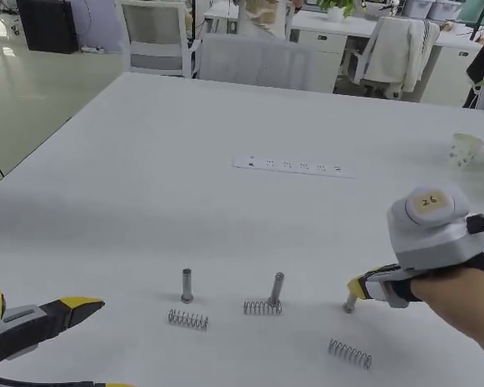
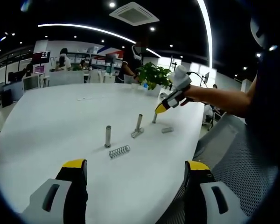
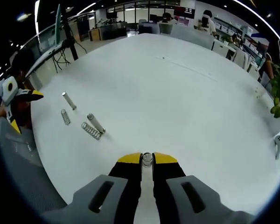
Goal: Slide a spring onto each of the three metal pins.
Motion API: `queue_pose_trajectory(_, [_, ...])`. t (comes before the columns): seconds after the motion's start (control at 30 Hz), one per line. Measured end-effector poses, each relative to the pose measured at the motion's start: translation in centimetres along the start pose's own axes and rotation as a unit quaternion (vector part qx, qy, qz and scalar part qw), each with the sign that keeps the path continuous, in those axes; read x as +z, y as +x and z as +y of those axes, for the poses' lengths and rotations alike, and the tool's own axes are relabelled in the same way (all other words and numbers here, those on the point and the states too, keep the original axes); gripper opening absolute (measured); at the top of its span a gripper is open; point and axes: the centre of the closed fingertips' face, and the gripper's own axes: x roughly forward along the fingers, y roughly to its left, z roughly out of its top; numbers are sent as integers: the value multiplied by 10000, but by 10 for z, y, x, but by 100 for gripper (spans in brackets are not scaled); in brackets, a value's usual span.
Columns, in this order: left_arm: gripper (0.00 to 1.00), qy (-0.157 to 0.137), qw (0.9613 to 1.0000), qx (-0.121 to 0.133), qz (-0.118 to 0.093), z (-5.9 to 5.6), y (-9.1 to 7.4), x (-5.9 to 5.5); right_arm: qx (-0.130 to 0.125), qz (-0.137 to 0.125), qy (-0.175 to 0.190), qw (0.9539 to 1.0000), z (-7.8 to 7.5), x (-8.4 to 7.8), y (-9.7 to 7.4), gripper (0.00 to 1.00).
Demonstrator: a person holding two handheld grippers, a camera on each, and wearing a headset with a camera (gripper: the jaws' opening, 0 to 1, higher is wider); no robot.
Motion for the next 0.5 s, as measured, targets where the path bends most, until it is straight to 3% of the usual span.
queue_pose_trajectory(0.5, [82, -4, 10000, 6, -27, -1, 1, 0, 47, 6, -68, 10000, 2, -1, -1, 6])
